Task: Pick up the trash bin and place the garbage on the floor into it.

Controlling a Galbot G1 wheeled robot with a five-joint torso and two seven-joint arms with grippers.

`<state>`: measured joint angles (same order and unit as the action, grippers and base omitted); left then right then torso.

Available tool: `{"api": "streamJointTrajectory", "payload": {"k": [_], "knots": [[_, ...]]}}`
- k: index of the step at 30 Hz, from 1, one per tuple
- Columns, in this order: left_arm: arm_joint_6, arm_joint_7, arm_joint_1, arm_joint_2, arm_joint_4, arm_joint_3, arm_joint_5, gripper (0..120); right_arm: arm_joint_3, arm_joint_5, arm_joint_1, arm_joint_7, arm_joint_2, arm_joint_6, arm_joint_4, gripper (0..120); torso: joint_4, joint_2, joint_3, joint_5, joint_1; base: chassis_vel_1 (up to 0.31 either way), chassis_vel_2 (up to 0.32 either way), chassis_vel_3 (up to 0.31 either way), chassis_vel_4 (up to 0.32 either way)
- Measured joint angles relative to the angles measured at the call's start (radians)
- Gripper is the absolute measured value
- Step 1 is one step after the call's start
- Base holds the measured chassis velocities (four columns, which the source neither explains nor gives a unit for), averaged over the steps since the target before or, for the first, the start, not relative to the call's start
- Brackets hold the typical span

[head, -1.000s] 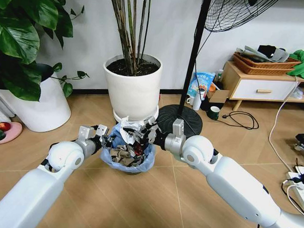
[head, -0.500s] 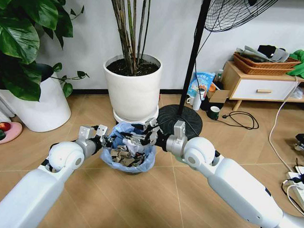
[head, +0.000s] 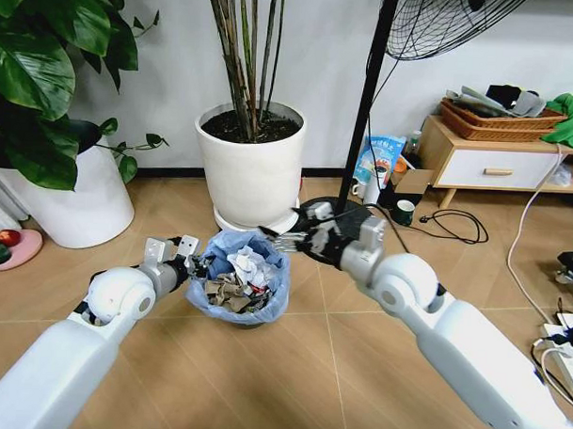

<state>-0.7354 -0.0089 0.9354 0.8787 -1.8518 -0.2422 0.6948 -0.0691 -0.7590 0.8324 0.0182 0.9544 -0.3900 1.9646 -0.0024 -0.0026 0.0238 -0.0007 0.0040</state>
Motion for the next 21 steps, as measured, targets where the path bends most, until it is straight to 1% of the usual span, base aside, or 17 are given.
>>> {"api": "streamJointTrajectory", "payload": {"k": [1, 3, 4, 7, 8, 11, 12, 13, 14, 16, 17, 19, 20, 21], "knots": [[0.000, 0.000, 0.002, 0.000, -0.001, -0.001, -0.001, 0, -0.011, 0.006, 0.011, -0.011, 0.000, 0.003, 0.001, 100, 0.0001, 0.000, 0.000, -0.0001, 0.000, 0.000, 0.000, 0.000, 0.000], [0.000, 0.000, 0.014, 0.002, -0.008, -0.009, -0.006, 0, -0.091, 0.050, 0.088, -0.061, 0.003, 0.015, 0.009, 100, 0.0001, 0.000, 0.000, 0.0000, 0.000, 0.000, 0.000, 0.000, 0.000], [0.000, 0.000, 0.014, 0.002, -0.008, -0.009, -0.006, 0, -0.091, 0.050, 0.088, -0.061, 0.003, 0.015, 0.009, 100, 0.0001, 0.000, 0.000, 0.0000, 0.000, 0.000, 0.000, 0.000, 0.000], [0.000, 0.001, 0.025, 0.007, -0.014, -0.015, -0.012, 0, -0.201, 0.113, 0.179, -0.084, 0.012, 0.032, 0.026, 100, 0.0001, 0.000, 0.000, -0.0002, 0.000, 0.000, 0.000, 0.000, 0.000], [0.000, 0.001, 0.025, 0.007, -0.014, -0.015, -0.012, 0, -0.201, 0.113, 0.179, -0.084, 0.012, 0.032, 0.026, 100, 0.0001, 0.000, 0.000, -0.0002, 0.000, 0.000, 0.000, 0.000, 0.000], [0.000, 0.001, 0.029, 0.012, -0.018, -0.018, -0.015, 0, -0.313, 0.186, 0.295, -0.090, 0.028, 0.058, 0.054, 100, 0.0002, 0.000, 0.000, -0.0001, 0.000, 0.000, 0.000, 0.000, 0.000], [0.000, 0.001, 0.029, 0.012, -0.018, -0.018, -0.015, 0, -0.313, 0.186, 0.295, -0.090, 0.028, 0.058, 0.054, 100, 0.0002, 0.000, 0.000, -0.0001, 0.000, 0.000, 0.000, 0.000, 0.000], [0.000, 0.001, 0.031, 0.013, -0.020, -0.018, -0.015, 0, -0.350, 0.209, 0.343, -0.091, 0.036, 0.068, 0.069, 100, 0.0001, 0.000, 0.000, -0.0003, 0.000, 0.000, 0.000, 0.000, 0.000], [0.000, 0.001, 0.031, 0.014, -0.020, -0.018, -0.016, 0, -0.361, 0.216, 0.360, -0.091, 0.039, 0.071, 0.073, 100, 0.0001, 0.000, 0.000, -0.0002, 0.000, 0.000, 0.000, 0.000, 0.000], [0.000, 0.000, 0.033, 0.018, -0.023, -0.019, -0.017, 0, -0.431, 0.265, 0.470, -0.090, 0.072, 0.092, 0.106, 100, 0.0001, 0.000, 0.000, -0.0001, 0.000, 0.000, 0.000, 0.000, 0.000], [0.000, 0.000, 0.033, 0.018, -0.023, -0.019, -0.017, 0, -0.431, 0.265, 0.470, -0.090, 0.072, 0.092, 0.106, 100, 0.0001, 0.000, 0.000, -0.0001, 0.000, 0.000, 0.000, 0.000, 0.000], [0.000, 0.000, 0.034, 0.022, -0.025, -0.019, -0.019, 0, -0.484, 0.304, 0.561, -0.082, 0.117, 0.111, 0.138, 100, 0.0000, 0.000, 0.000, -0.0002, 0.000, 0.000, 0.000, 0.000, 0.000], [0.000, 0.000, 0.034, 0.023, -0.026, -0.019, -0.019, 0, -0.499, 0.318, 0.586, -0.078, 0.136, 0.119, 0.147, 100, 0.0000, 0.000, 0.000, -0.0002, 0.000, 0.000, 0.000, 0.000, 0.000], [0.000, 0.000, 0.034, 0.023, -0.026, -0.019, -0.019, 0, -0.499, 0.318, 0.586, -0.078, 0.136, 0.119, 0.147, 100, 0.0000, 0.000, 0.000, -0.0002, 0.000, 0.000, 0.000, 0.000, 0.000]]}}
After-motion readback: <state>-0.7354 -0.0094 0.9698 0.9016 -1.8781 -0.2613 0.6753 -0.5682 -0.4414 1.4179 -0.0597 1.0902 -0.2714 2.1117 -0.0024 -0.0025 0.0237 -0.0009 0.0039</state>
